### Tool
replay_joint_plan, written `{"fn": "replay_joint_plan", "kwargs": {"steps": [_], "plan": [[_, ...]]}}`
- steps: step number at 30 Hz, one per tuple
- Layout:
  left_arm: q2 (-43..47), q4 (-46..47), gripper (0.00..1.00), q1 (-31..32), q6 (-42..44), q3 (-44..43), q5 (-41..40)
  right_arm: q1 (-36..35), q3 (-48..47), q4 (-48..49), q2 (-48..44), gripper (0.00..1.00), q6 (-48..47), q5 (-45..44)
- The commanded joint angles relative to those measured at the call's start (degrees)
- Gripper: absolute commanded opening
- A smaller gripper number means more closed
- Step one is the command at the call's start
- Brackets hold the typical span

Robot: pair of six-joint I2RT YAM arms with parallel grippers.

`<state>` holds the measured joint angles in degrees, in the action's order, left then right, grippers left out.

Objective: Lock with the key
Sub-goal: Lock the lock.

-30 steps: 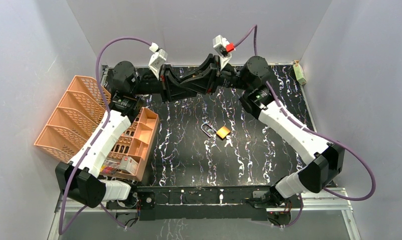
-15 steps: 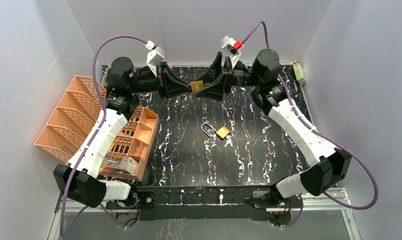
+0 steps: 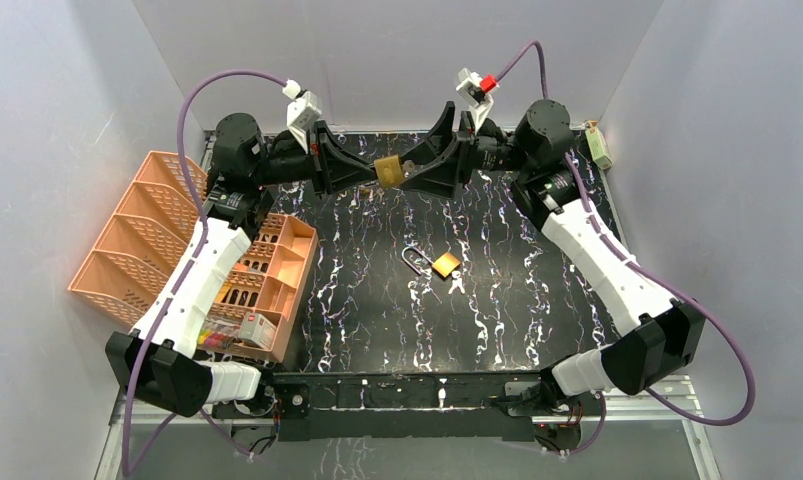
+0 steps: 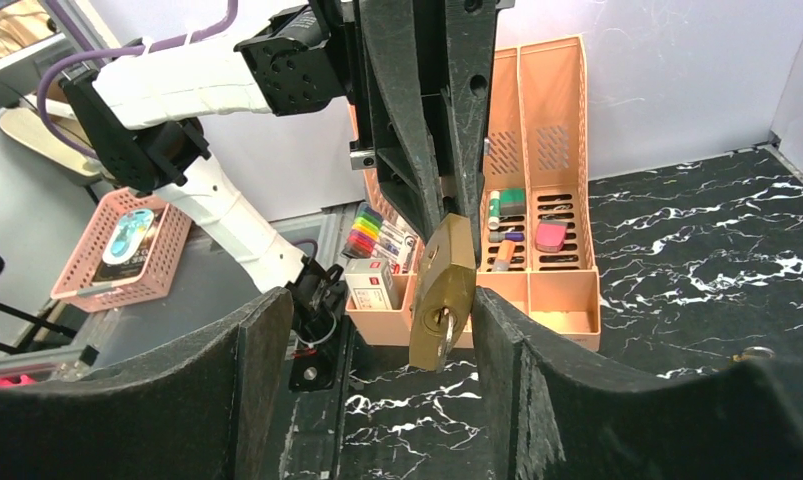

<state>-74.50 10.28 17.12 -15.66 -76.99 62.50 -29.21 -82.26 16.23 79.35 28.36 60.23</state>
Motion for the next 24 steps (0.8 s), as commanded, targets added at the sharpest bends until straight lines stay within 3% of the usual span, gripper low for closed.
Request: {"fn": "replay_joint_plan", "kwargs": {"steps": [1, 10, 24], "plan": [[1.3, 4.1, 0.00, -2.6, -0.2, -1.1, -8.2, -0.7, -0.8, 6.4, -0.1, 0.71, 5.6, 5.6], [1.3, 5.1, 0.00, -2.6, -1.1, -1.3, -7.7, -0.7, -3.0, 3.4, 2.4, 0.78, 4.1, 1.2], [0.8, 5.3, 0.00, -2.6, -2.1, -1.3, -4.7, -1.0, -11.2, -8.1, 6.8, 0.67, -2.9, -5.8]]}}
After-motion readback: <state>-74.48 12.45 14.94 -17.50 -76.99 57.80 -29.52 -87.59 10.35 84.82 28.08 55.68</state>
